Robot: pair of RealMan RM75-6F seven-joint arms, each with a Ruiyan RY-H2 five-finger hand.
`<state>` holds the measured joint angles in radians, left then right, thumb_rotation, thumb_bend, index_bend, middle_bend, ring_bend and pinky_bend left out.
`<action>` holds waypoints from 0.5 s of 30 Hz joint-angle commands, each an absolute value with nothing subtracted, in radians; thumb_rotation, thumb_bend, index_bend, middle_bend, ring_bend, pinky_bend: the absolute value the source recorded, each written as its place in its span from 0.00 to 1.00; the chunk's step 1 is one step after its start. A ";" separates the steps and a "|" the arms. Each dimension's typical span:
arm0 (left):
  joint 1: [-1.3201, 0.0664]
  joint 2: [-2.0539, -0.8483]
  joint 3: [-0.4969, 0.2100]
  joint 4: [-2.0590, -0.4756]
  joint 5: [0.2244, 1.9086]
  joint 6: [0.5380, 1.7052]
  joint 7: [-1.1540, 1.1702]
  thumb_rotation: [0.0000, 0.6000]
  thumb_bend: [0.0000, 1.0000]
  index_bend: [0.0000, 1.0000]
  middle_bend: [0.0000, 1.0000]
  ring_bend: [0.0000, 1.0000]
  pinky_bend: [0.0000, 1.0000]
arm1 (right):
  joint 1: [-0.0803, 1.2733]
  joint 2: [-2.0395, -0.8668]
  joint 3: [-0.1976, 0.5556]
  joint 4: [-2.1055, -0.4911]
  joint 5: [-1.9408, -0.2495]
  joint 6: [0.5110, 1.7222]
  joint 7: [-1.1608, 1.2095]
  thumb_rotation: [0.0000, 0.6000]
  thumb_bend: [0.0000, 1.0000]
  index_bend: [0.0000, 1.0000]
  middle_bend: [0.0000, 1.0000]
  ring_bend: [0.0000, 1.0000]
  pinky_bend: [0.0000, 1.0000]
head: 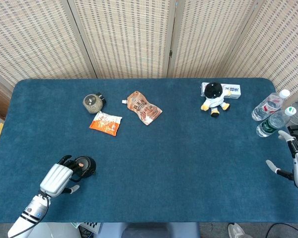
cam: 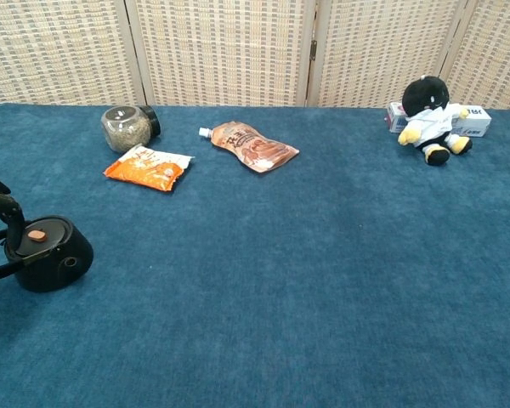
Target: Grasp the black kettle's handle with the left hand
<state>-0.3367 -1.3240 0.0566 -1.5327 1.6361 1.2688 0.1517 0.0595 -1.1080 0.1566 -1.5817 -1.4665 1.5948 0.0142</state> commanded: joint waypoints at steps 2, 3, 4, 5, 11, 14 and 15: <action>-0.336 -1.330 0.057 -1.520 1.634 1.267 0.158 1.00 0.15 0.51 0.46 0.33 0.04 | 0.058 -1.106 0.156 -1.586 -1.468 1.596 0.012 1.00 0.14 0.20 0.31 0.19 0.24; -0.336 -1.332 0.057 -1.515 1.632 1.265 0.162 1.00 0.15 0.52 0.47 0.33 0.03 | 0.058 -1.105 0.156 -1.587 -1.469 1.597 0.011 1.00 0.14 0.20 0.31 0.19 0.24; -0.336 -1.334 0.056 -1.511 1.631 1.265 0.164 1.00 0.15 0.53 0.48 0.34 0.03 | 0.058 -1.105 0.156 -1.588 -1.469 1.598 0.010 1.00 0.14 0.20 0.31 0.19 0.24; -0.336 -1.338 0.056 -1.505 1.631 1.266 0.165 1.00 0.15 0.53 0.49 0.34 0.03 | 0.057 -1.105 0.156 -1.589 -1.469 1.598 0.010 1.00 0.14 0.20 0.31 0.19 0.24; -0.333 -1.348 0.056 -1.476 1.626 1.267 0.160 1.00 0.15 0.53 0.49 0.36 0.03 | 0.056 -1.106 0.154 -1.593 -1.468 1.597 0.004 1.00 0.14 0.20 0.31 0.19 0.24; -0.332 -1.351 0.056 -1.464 1.625 1.268 0.157 1.00 0.15 0.54 0.49 0.36 0.03 | 0.055 -1.106 0.154 -1.595 -1.467 1.598 0.002 1.00 0.14 0.20 0.31 0.19 0.24; -0.331 -1.353 0.056 -1.461 1.625 1.269 0.156 1.00 0.15 0.55 0.49 0.36 0.03 | 0.055 -1.106 0.154 -1.595 -1.467 1.598 0.001 1.00 0.14 0.20 0.31 0.19 0.24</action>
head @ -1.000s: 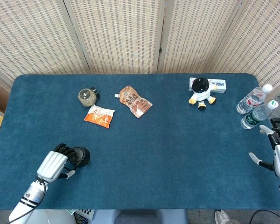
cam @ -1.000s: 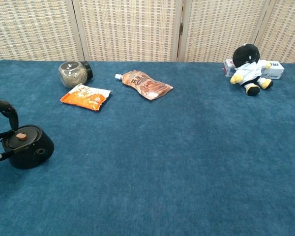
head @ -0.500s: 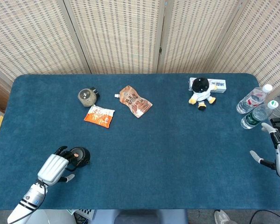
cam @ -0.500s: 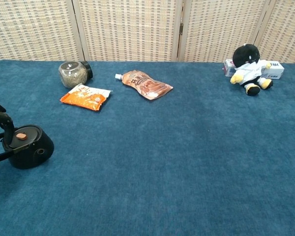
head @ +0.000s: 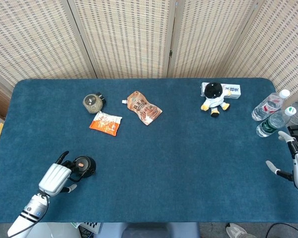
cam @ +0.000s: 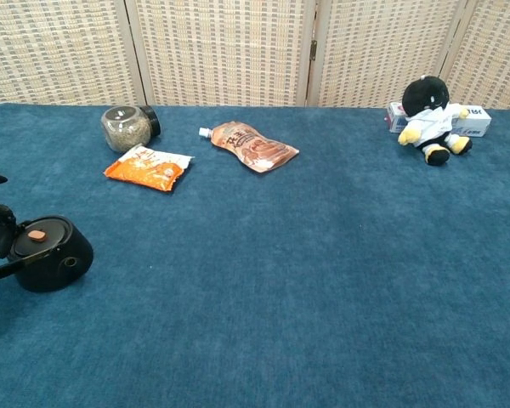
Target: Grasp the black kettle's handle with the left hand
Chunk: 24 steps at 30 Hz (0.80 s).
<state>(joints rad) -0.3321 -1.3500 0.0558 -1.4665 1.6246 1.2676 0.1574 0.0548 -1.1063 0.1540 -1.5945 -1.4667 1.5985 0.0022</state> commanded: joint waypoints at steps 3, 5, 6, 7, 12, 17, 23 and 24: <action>-0.332 -1.356 0.058 -1.451 1.624 1.266 0.156 1.00 0.15 0.56 0.49 0.36 0.03 | 0.054 -1.107 0.154 -1.596 -1.466 1.598 0.000 1.00 0.14 0.20 0.31 0.19 0.24; -0.331 -1.358 0.058 -1.446 1.624 1.266 0.157 1.00 0.15 0.58 0.49 0.36 0.03 | 0.054 -1.107 0.153 -1.596 -1.465 1.598 -0.001 1.00 0.14 0.20 0.31 0.19 0.24; -0.331 -1.360 0.058 -1.442 1.625 1.268 0.157 1.00 0.15 0.59 0.50 0.36 0.03 | 0.054 -1.107 0.153 -1.597 -1.466 1.598 -0.001 1.00 0.14 0.20 0.31 0.19 0.24; -0.331 -1.362 0.058 -1.439 1.626 1.268 0.156 1.00 0.15 0.60 0.50 0.36 0.03 | 0.053 -1.107 0.153 -1.597 -1.466 1.599 -0.001 1.00 0.14 0.20 0.31 0.19 0.24; -0.329 -1.368 0.060 -1.427 1.627 1.270 0.153 1.00 0.15 0.60 0.50 0.37 0.03 | 0.052 -1.107 0.153 -1.597 -1.465 1.599 -0.002 1.00 0.14 0.20 0.31 0.19 0.24; -0.325 -1.381 0.063 -1.414 1.625 1.272 0.152 1.00 0.15 0.59 0.52 0.39 0.03 | 0.050 -1.108 0.151 -1.597 -1.466 1.600 -0.003 1.00 0.14 0.20 0.31 0.19 0.24; -0.321 -1.388 0.063 -1.408 1.621 1.274 0.153 1.00 0.15 0.59 0.55 0.42 0.03 | 0.048 -1.107 0.150 -1.598 -1.467 1.601 -0.002 1.00 0.14 0.20 0.31 0.19 0.24; -0.321 -1.388 0.063 -1.408 1.620 1.274 0.153 1.00 0.15 0.60 0.55 0.43 0.03 | 0.048 -1.107 0.150 -1.598 -1.467 1.602 -0.001 1.00 0.14 0.20 0.31 0.19 0.24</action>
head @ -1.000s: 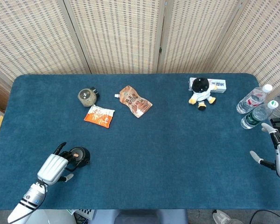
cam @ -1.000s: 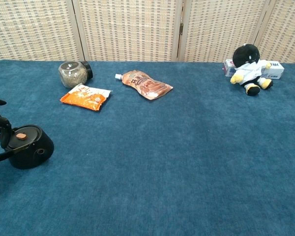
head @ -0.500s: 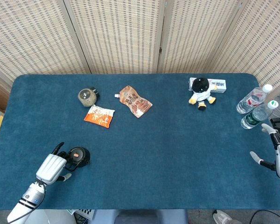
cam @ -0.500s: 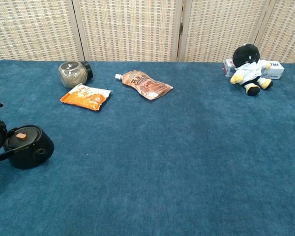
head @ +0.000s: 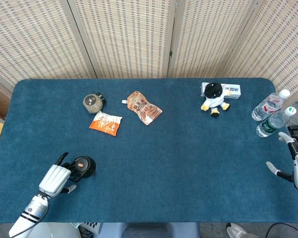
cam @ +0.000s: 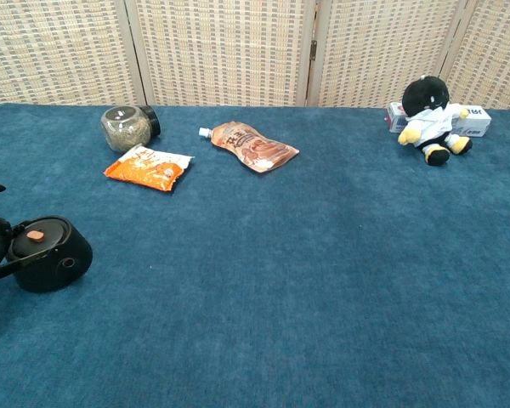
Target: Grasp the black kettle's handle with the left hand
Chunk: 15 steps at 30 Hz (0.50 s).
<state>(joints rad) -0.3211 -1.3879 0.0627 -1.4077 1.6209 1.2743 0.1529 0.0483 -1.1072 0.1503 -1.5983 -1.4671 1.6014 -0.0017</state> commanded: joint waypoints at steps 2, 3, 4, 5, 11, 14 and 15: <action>-0.320 -1.389 0.065 -1.409 1.622 1.274 0.155 1.00 0.15 0.60 0.56 0.43 0.03 | 0.047 -1.107 0.149 -1.598 -1.467 1.602 -0.001 1.00 0.14 0.20 0.31 0.19 0.24; -0.319 -1.391 0.066 -1.409 1.623 1.275 0.155 1.00 0.15 0.60 0.56 0.44 0.03 | 0.047 -1.107 0.149 -1.598 -1.467 1.602 -0.001 1.00 0.14 0.20 0.31 0.19 0.24; -0.319 -1.392 0.067 -1.409 1.623 1.274 0.155 1.00 0.15 0.60 0.56 0.44 0.03 | 0.047 -1.107 0.149 -1.598 -1.467 1.602 -0.002 1.00 0.14 0.20 0.31 0.19 0.24; -0.319 -1.394 0.069 -1.408 1.623 1.271 0.155 1.00 0.15 0.60 0.56 0.44 0.03 | 0.047 -1.107 0.149 -1.599 -1.467 1.602 -0.002 1.00 0.14 0.20 0.31 0.19 0.24; -0.316 -1.405 0.073 -1.401 1.615 1.262 0.158 1.00 0.15 0.61 0.57 0.44 0.03 | 0.047 -1.107 0.149 -1.598 -1.467 1.600 -0.002 1.00 0.14 0.20 0.31 0.19 0.23; -0.312 -1.409 0.076 -1.400 1.611 1.259 0.159 1.00 0.15 0.62 0.58 0.44 0.03 | 0.047 -1.107 0.149 -1.598 -1.467 1.599 -0.001 1.00 0.14 0.20 0.31 0.19 0.23; -0.311 -1.410 0.078 -1.401 1.610 1.259 0.158 1.00 0.15 0.62 0.58 0.44 0.03 | 0.047 -1.107 0.149 -1.597 -1.467 1.598 -0.001 1.00 0.14 0.20 0.31 0.19 0.23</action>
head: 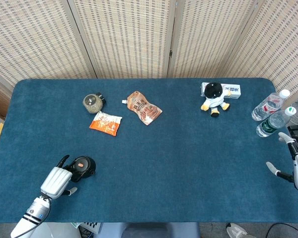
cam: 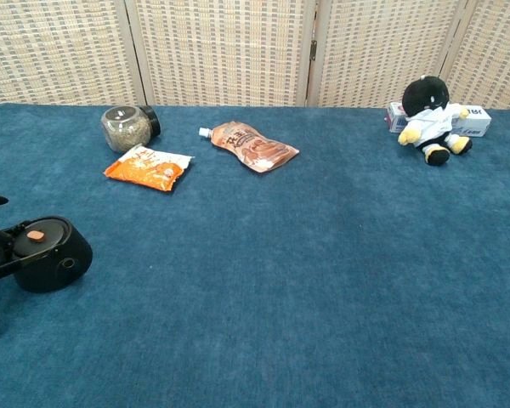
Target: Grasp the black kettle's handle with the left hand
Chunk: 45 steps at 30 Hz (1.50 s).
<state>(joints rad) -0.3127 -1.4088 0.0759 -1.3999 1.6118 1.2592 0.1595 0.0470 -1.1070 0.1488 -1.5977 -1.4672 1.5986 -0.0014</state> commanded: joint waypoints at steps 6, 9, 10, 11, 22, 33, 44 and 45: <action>-0.306 -1.415 0.086 -1.407 1.606 1.249 0.163 1.00 0.15 0.62 0.59 0.44 0.03 | 0.047 -1.108 0.148 -1.594 -1.468 1.596 0.002 1.00 0.14 0.20 0.31 0.19 0.23; -0.305 -1.417 0.087 -1.412 1.607 1.250 0.162 1.00 0.15 0.64 0.61 0.46 0.03 | 0.047 -1.108 0.147 -1.594 -1.469 1.597 0.004 1.00 0.14 0.20 0.31 0.19 0.23; -0.304 -1.417 0.087 -1.413 1.607 1.251 0.160 1.00 0.15 0.65 0.62 0.47 0.03 | 0.046 -1.108 0.147 -1.594 -1.469 1.598 0.004 1.00 0.14 0.20 0.31 0.19 0.23; -0.304 -1.417 0.088 -1.414 1.608 1.251 0.159 1.00 0.15 0.65 0.63 0.48 0.03 | 0.046 -1.108 0.147 -1.593 -1.470 1.598 0.005 1.00 0.14 0.20 0.31 0.19 0.23; -0.305 -1.411 0.086 -1.453 1.592 1.232 0.128 1.00 0.15 0.82 0.84 0.65 0.03 | 0.042 -1.108 0.147 -1.590 -1.468 1.600 0.011 1.00 0.14 0.20 0.31 0.19 0.23; -0.316 -1.423 0.027 -1.508 1.550 1.249 0.114 1.00 0.15 0.96 1.00 0.84 0.03 | 0.038 -1.113 0.148 -1.572 -1.461 1.601 0.031 1.00 0.14 0.20 0.31 0.19 0.22; -0.317 -1.404 -0.012 -1.557 1.506 1.264 0.108 0.64 0.13 0.99 1.00 0.88 0.29 | 0.034 -1.117 0.149 -1.554 -1.456 1.600 0.048 1.00 0.14 0.20 0.31 0.19 0.22; -0.316 -1.400 -0.013 -1.562 1.505 1.266 0.109 0.62 0.13 0.99 1.00 0.88 0.32 | 0.035 -1.117 0.149 -1.554 -1.456 1.598 0.049 1.00 0.14 0.20 0.31 0.19 0.22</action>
